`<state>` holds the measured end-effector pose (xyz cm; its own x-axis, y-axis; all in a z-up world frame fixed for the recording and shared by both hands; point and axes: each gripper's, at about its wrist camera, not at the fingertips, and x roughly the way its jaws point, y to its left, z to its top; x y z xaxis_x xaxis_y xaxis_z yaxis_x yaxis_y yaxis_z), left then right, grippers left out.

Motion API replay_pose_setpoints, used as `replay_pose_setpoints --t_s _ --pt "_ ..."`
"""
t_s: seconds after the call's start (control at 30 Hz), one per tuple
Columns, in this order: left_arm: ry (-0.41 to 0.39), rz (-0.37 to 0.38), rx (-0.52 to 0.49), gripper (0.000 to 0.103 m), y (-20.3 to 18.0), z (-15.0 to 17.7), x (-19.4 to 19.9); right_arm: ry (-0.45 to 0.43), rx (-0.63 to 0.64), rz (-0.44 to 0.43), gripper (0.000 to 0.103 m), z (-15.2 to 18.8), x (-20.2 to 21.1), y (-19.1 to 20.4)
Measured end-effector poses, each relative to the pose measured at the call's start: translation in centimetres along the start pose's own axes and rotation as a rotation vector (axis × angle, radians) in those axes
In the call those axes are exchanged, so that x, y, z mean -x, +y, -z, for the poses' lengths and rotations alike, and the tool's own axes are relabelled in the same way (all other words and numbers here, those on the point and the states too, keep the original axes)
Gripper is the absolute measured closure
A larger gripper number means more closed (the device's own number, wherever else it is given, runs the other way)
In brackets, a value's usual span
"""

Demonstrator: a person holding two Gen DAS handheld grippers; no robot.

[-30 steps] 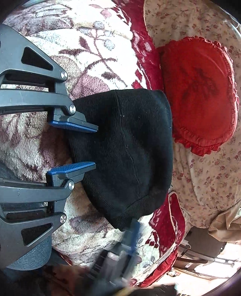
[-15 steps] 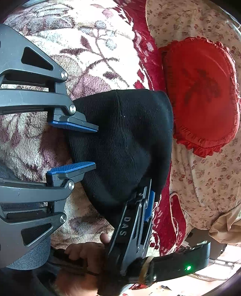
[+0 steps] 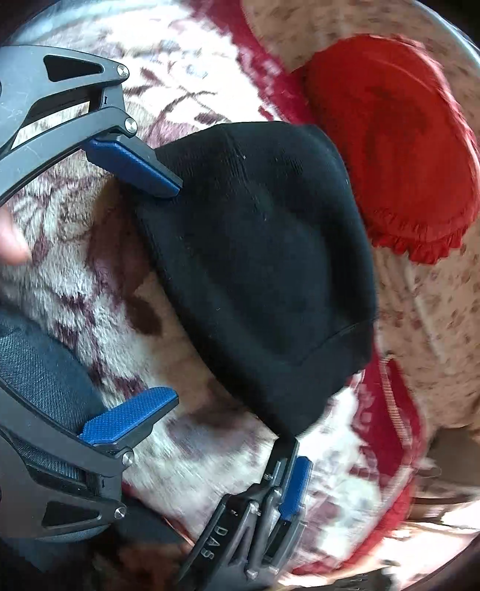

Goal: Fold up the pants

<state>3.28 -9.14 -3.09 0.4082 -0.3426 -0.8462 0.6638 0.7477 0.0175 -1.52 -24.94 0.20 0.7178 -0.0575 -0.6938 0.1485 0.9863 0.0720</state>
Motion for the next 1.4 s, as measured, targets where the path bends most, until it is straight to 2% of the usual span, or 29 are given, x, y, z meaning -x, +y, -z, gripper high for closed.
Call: replay_pose_setpoints --t_s 0.17,0.4,0.5,0.57,0.7,0.73,0.8,1.03,1.4 --pt "-0.003 0.004 0.003 0.000 0.2 0.1 -0.1 0.167 0.008 -0.015 0.067 1.9 -2.7 -0.7" --pt "0.032 -0.045 0.001 0.000 -0.4 -0.2 -0.4 0.170 -0.031 -0.017 0.063 2.2 -2.9 -1.0" --pt "0.034 0.011 0.029 0.001 -0.4 -0.2 0.6 0.166 -0.033 0.001 0.062 2.3 -2.8 -0.8" --pt "-0.012 0.007 0.076 0.001 -0.4 0.1 2.4 0.160 -0.023 0.010 0.062 2.4 -2.8 -0.6" --pt "-0.075 -0.033 0.322 0.001 0.7 0.9 6.1 0.152 -0.013 0.008 0.062 2.0 -3.1 -0.4" --pt "-0.093 -0.055 0.348 0.001 0.6 1.4 6.6 0.152 -0.016 0.006 0.061 1.9 -3.2 -0.4" --pt "-0.116 -0.117 0.335 0.001 -0.3 2.1 6.9 0.151 -0.022 0.006 0.061 1.9 -3.3 -0.5" --pt "-0.057 -0.193 0.315 0.001 -0.7 2.5 5.9 0.139 0.017 0.047 0.061 2.0 -3.2 0.3" --pt "-0.039 -0.182 0.305 0.001 -0.8 2.5 5.3 0.136 0.020 0.052 0.060 2.0 -3.3 0.3"
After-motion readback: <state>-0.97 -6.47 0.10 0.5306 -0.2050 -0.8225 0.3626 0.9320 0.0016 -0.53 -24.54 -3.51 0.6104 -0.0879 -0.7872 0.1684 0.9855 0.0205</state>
